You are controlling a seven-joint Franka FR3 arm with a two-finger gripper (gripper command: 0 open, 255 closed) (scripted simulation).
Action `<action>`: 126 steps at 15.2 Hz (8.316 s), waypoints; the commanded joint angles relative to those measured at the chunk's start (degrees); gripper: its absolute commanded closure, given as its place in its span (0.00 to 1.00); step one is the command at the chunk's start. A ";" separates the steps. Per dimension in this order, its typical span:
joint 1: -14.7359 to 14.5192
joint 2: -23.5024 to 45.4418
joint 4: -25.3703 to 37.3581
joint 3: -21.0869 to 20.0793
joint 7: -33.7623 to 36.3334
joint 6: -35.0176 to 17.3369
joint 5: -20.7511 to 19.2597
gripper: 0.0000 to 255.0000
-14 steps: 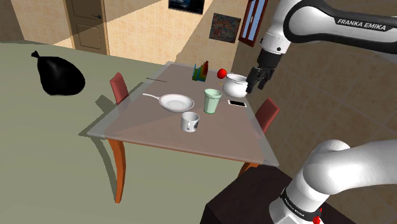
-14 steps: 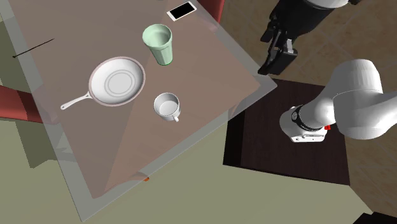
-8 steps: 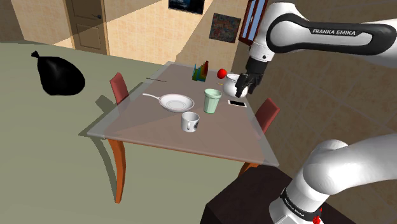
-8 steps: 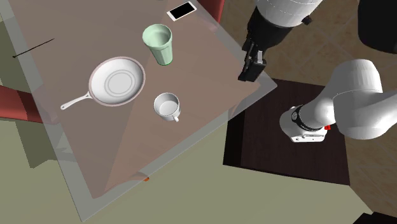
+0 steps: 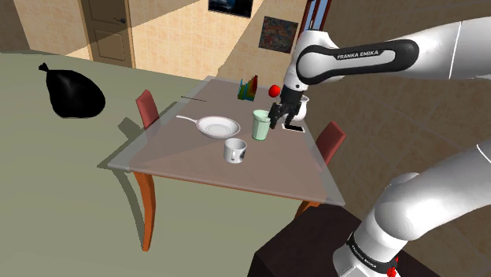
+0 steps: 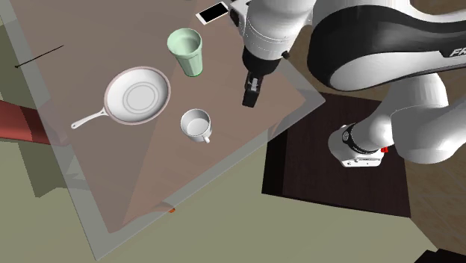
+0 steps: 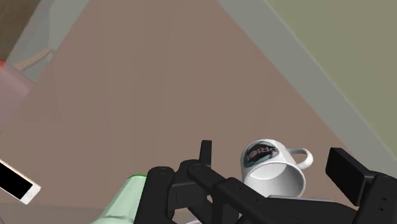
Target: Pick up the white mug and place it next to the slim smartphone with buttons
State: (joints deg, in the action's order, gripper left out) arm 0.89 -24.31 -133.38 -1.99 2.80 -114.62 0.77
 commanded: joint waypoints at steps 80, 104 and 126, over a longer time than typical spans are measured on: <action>7.17 30.05 26.56 5.36 -11.57 -2.77 3.70 1.00; 27.57 51.58 57.33 15.14 -41.20 9.64 11.16 1.00; 32.95 62.87 62.37 15.10 -47.26 4.21 14.00 1.00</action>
State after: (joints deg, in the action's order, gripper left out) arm 33.87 38.37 -70.46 13.15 -44.33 -109.65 14.70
